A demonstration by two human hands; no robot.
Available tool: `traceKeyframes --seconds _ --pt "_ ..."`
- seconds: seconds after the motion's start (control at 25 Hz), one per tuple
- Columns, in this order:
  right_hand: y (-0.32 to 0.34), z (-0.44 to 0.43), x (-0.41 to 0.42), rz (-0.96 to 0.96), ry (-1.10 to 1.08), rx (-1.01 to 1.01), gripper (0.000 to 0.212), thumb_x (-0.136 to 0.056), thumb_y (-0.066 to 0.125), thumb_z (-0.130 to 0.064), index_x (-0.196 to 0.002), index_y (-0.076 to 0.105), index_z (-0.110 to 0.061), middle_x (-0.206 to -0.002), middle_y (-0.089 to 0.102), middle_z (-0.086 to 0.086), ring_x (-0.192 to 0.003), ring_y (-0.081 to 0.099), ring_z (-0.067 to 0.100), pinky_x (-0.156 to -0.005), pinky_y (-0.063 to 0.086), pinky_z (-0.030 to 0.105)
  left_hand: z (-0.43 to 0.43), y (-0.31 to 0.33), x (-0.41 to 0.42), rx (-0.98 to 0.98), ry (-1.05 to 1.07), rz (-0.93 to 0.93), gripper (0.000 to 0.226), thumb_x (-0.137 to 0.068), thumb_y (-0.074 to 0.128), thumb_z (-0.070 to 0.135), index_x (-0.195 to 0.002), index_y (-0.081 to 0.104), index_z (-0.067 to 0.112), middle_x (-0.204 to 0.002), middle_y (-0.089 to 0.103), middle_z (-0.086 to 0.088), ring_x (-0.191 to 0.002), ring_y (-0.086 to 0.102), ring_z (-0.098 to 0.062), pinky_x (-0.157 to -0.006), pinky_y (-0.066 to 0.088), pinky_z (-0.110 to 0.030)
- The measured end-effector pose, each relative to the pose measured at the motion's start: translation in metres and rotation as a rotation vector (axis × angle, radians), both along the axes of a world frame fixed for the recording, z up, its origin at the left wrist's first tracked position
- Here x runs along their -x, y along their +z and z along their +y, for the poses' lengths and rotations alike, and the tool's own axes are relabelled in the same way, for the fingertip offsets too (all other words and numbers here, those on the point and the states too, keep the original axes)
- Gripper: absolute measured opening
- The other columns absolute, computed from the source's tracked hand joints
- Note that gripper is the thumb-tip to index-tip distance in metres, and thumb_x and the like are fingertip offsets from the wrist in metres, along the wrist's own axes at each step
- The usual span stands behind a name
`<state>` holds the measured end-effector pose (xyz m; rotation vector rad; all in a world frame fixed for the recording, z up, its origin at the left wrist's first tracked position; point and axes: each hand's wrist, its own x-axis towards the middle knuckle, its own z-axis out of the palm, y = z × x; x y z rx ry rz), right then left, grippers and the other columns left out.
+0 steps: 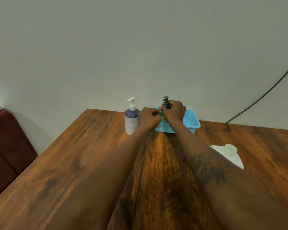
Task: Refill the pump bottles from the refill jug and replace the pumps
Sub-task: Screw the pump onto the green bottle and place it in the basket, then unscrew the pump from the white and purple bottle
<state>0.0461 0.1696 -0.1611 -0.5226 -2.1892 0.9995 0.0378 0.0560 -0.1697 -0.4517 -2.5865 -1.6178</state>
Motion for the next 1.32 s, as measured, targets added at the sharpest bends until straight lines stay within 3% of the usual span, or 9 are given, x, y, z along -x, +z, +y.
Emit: traceKeyframes --seconds 0.16,0.28,0.4,0.56,0.72,0.8,1.08,1.2,1.32 --pt "0.002 0.002 -0.005 -0.017 0.002 0.045 0.040 -0.080 0.083 -0.036 -0.113 0.074 -0.015 -0.110 0.075 0.003 -0.111 0.063 0.026 -0.091 0.045 0.032 -0.018 -0.010 -0.012 -0.103 0.167 0.171 0.033 -0.086 0.080 0.013 -0.118 0.075 0.005 -0.114 0.076 -0.010 -0.097 0.071 -0.014 -0.070 0.043 -0.001" --pt "0.011 -0.010 -0.018 0.041 -0.024 0.054 0.055 -0.083 0.082 -0.032 -0.132 0.063 -0.015 -0.130 0.067 0.002 -0.123 0.054 0.024 -0.092 0.033 0.024 -0.038 -0.017 -0.014 -0.120 0.359 0.327 0.028 -0.076 0.090 0.026 -0.099 0.078 0.015 -0.088 0.073 0.002 -0.077 0.065 -0.006 -0.070 0.054 -0.014" --pt "0.022 -0.031 -0.027 0.198 0.012 -0.031 0.050 -0.086 0.079 -0.023 -0.132 0.062 -0.015 -0.121 0.069 0.005 -0.113 0.061 0.021 -0.082 0.029 0.009 -0.054 -0.019 -0.009 -0.082 0.514 0.304 0.059 -0.067 0.094 0.042 -0.114 0.066 0.019 -0.107 0.066 -0.001 -0.098 0.063 -0.016 -0.077 0.047 -0.023" --pt "0.020 -0.057 -0.030 0.234 0.145 -0.147 0.042 -0.086 0.077 -0.023 -0.127 0.066 -0.018 -0.124 0.070 0.001 -0.115 0.063 0.021 -0.096 0.038 0.022 -0.067 -0.026 0.000 -0.117 0.453 0.082 0.108 -0.058 0.095 0.055 -0.145 0.042 0.021 -0.139 0.055 -0.004 -0.124 0.053 -0.021 -0.095 0.045 -0.030" --pt "0.008 -0.076 -0.030 0.108 0.303 -0.059 0.048 -0.084 0.078 -0.027 -0.130 0.065 -0.017 -0.129 0.069 -0.001 -0.120 0.062 0.015 -0.107 0.046 0.030 -0.069 -0.034 -0.004 -0.124 0.312 0.121 0.070 -0.070 0.092 0.040 -0.126 0.058 0.016 -0.109 0.059 0.006 -0.103 0.063 -0.018 -0.075 0.041 -0.018" --pt "0.003 -0.080 -0.030 0.049 0.325 -0.035 0.055 -0.081 0.080 -0.035 -0.131 0.064 -0.018 -0.128 0.069 0.000 -0.120 0.062 0.015 -0.104 0.052 0.039 -0.068 -0.031 -0.013 -0.120 0.324 0.100 0.061 -0.078 0.087 0.038 -0.127 0.059 0.014 -0.106 0.055 0.005 -0.098 0.057 -0.015 -0.077 0.038 -0.019" --pt "0.015 -0.079 -0.064 0.086 0.240 -0.102 0.050 -0.075 0.078 -0.061 -0.106 0.076 -0.023 -0.091 0.076 -0.009 -0.083 0.069 0.006 -0.072 0.057 0.023 -0.076 -0.022 -0.066 -0.074 0.265 0.323 0.060 -0.068 0.091 0.042 -0.118 0.066 0.018 -0.097 0.061 0.013 -0.078 0.056 0.002 -0.065 0.036 -0.006" --pt "0.023 -0.079 -0.096 0.064 0.220 -0.202 0.030 -0.080 0.078 -0.054 -0.074 0.070 -0.026 -0.065 0.062 -0.012 -0.065 0.061 0.007 -0.054 0.039 0.023 -0.084 -0.021 -0.088 -0.025 0.173 0.365 0.072 -0.062 0.092 0.048 -0.122 0.065 0.020 -0.102 0.062 0.015 -0.083 0.058 0.000 -0.070 0.042 -0.007" --pt "0.027 -0.078 -0.129 0.057 0.190 -0.168 0.027 -0.081 0.079 -0.044 -0.070 0.071 -0.021 -0.065 0.064 -0.008 -0.065 0.062 0.014 -0.057 0.041 0.028 -0.087 -0.013 -0.112 0.020 0.048 0.327 0.073 -0.055 0.094 0.049 -0.119 0.068 0.024 -0.101 0.067 0.017 -0.084 0.063 0.005 -0.069 0.052 -0.013"
